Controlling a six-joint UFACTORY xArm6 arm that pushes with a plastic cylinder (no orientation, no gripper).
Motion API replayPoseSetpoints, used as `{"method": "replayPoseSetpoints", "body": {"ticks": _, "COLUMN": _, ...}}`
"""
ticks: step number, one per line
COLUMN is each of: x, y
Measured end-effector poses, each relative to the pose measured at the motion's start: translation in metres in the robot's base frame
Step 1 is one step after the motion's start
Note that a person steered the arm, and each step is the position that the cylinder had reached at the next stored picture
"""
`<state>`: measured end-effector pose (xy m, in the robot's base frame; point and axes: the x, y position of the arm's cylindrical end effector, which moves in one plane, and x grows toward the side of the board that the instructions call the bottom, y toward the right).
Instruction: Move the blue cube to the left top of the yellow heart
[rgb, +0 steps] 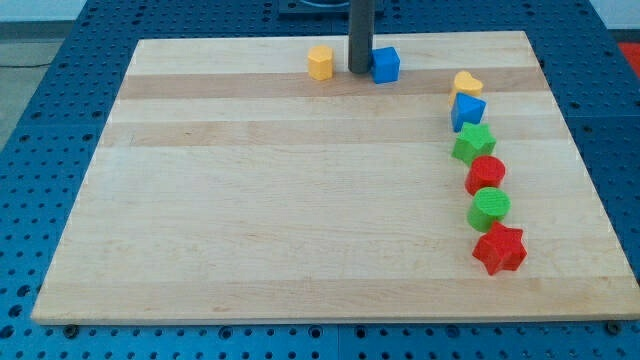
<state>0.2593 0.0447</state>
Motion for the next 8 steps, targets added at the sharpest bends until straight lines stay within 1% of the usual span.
{"method": "replayPoseSetpoints", "body": {"ticks": 3, "x": -0.002, "y": 0.073}}
{"method": "replayPoseSetpoints", "body": {"ticks": 4, "x": -0.001, "y": 0.08}}
{"method": "replayPoseSetpoints", "body": {"ticks": 5, "x": 0.0, "y": 0.07}}
{"method": "replayPoseSetpoints", "body": {"ticks": 7, "x": 0.019, "y": 0.07}}
{"method": "replayPoseSetpoints", "body": {"ticks": 8, "x": 0.019, "y": 0.079}}
